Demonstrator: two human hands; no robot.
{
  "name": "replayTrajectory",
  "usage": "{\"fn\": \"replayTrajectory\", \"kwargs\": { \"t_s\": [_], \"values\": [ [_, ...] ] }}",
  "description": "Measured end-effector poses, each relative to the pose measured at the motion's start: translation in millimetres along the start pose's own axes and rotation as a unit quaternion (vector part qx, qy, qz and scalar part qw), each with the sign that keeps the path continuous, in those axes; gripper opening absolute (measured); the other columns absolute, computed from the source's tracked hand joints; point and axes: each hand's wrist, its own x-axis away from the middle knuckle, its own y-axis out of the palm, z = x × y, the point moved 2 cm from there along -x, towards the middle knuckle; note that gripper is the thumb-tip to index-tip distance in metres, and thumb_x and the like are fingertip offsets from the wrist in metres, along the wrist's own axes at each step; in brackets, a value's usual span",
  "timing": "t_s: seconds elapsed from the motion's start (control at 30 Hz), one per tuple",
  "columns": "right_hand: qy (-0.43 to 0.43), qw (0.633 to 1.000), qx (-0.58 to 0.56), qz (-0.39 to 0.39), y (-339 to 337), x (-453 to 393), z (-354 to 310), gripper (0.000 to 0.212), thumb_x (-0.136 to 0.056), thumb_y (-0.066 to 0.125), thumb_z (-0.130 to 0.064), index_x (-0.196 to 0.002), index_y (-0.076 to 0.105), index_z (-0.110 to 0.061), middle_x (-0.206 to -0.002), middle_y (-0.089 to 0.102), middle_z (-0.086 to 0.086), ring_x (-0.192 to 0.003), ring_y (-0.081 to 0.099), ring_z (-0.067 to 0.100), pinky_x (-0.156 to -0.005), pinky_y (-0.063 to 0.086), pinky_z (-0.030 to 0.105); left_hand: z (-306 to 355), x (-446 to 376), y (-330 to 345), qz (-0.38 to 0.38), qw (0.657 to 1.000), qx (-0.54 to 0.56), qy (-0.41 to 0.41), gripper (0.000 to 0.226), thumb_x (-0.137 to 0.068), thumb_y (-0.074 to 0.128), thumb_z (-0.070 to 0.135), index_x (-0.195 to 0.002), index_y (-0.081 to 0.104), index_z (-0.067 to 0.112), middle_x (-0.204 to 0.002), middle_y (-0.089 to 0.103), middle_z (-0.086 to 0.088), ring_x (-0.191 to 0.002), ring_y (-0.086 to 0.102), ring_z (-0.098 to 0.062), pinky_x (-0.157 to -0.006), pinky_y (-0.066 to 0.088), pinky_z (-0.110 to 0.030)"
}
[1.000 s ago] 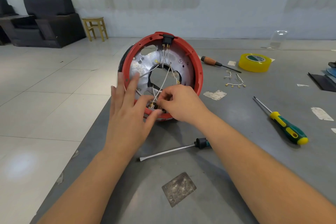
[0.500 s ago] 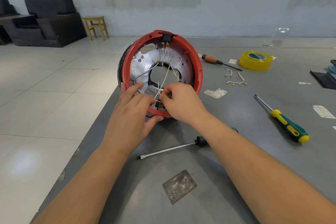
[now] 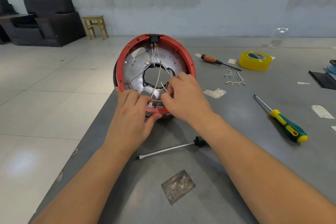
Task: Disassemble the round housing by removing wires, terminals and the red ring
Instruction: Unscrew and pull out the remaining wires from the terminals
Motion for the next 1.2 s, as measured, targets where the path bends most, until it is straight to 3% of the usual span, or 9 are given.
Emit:
{"fn": "replayTrajectory", "kwargs": {
  "t_s": [0.1,0.2,0.4,0.57,0.7,0.93,1.0,1.1,1.2],
  "values": [
    [-0.019,0.999,0.045,0.004,-5.4,-0.7,2.4,0.014,-0.084,0.059,-0.023,-0.077,0.058,-0.011,-0.09,0.056,0.011,-0.089,0.05,0.031,-0.082,0.044,0.042,-1.1,0.9,0.9,0.012,1.0,0.021,-0.017,0.045,-0.08,0.085,0.031,-0.11,0.067,0.004,-0.104,0.058,-0.011,-0.111,0.046,-0.031,-0.1,0.038,-0.039],
    [-0.02,0.999,0.037,-0.025,-11.8,-3.9,8.8,0.013,-0.086,0.056,-0.025,-0.079,0.05,-0.016,-0.085,0.057,0.005,-0.081,0.051,0.027,-0.071,0.045,0.04,-2.0,1.7,-0.3,0.021,0.998,0.051,-0.036,0.04,-0.079,0.087,0.026,-0.107,0.067,0.004,-0.103,0.058,-0.01,-0.11,0.042,-0.025,-0.1,0.034,-0.032],
    [0.107,0.993,-0.051,-0.017,-23.5,-12.2,50.9,0.009,-0.093,0.057,-0.024,-0.092,0.065,-0.019,-0.082,0.068,-0.001,-0.081,0.061,0.024,-0.074,0.05,0.035,-4.3,4.3,0.4,-0.007,0.991,0.098,-0.092,0.041,-0.083,0.084,0.034,-0.109,0.069,0.006,-0.106,0.059,-0.007,-0.112,0.042,-0.021,-0.098,0.026,-0.018],
    [0.246,0.967,-0.059,0.02,-34.9,-12.7,112.3,0.012,-0.092,0.06,-0.023,-0.086,0.07,-0.02,-0.083,0.072,-0.003,-0.084,0.064,0.02,-0.073,0.047,0.031,-4.7,3.2,3.0,-0.021,0.98,0.137,-0.142,0.039,-0.085,0.083,0.038,-0.113,0.07,0.014,-0.108,0.053,0.006,-0.118,0.04,-0.017,-0.111,0.035,-0.036],
    [0.331,0.942,-0.041,-0.026,-27.9,-7.3,155.5,0.013,-0.093,0.061,-0.021,-0.089,0.074,-0.019,-0.091,0.075,0.001,-0.095,0.066,0.022,-0.084,0.054,0.035,-5.5,1.3,7.2,-0.036,0.97,0.159,-0.179,0.038,-0.086,0.08,0.041,-0.115,0.07,0.018,-0.11,0.052,0.007,-0.121,0.04,-0.016,-0.102,0.031,-0.025],
    [0.374,0.927,-0.007,-0.009,-22.1,-37.1,202.4,0.013,-0.093,0.064,-0.018,-0.085,0.074,-0.016,-0.092,0.072,0.006,-0.093,0.064,0.024,-0.076,0.049,0.033,-3.0,3.5,13.7,-0.04,0.971,0.163,-0.17,0.037,-0.089,0.077,0.04,-0.118,0.068,0.018,-0.11,0.053,0.007,-0.118,0.042,-0.018,-0.102,0.035,-0.03],
    [0.383,0.924,0.012,-0.008,-19.1,-49.1,213.1,0.014,-0.094,0.065,-0.018,-0.082,0.073,-0.016,-0.094,0.072,0.008,-0.09,0.062,0.024,-0.074,0.045,0.033,-2.4,4.0,14.5,-0.031,0.977,0.139,-0.16,0.039,-0.089,0.074,0.044,-0.119,0.069,0.021,-0.108,0.053,0.009,-0.116,0.044,-0.017,-0.106,0.034,-0.038],
    [0.384,0.922,0.037,-0.009,-15.0,-70.2,226.6,0.009,-0.095,0.067,-0.018,-0.093,0.075,-0.014,-0.101,0.072,0.011,-0.093,0.063,0.026,-0.075,0.051,0.036,-0.1,4.7,15.5,-0.028,0.981,0.122,-0.145,0.039,-0.092,0.063,0.055,-0.121,0.069,0.029,-0.11,0.058,0.012,-0.118,0.042,-0.013,-0.112,0.03,-0.053],
    [0.375,0.924,0.075,-0.017,-11.1,-92.5,234.4,0.018,-0.097,0.067,-0.021,-0.107,0.075,-0.009,-0.106,0.072,0.015,-0.097,0.069,0.03,-0.082,0.06,0.039,0.7,6.0,19.8,-0.038,0.981,0.137,-0.132,0.036,-0.1,0.047,0.058,-0.121,0.068,0.037,-0.115,0.058,0.017,-0.122,0.036,-0.007,-0.112,0.026,-0.052]
  ]
}}
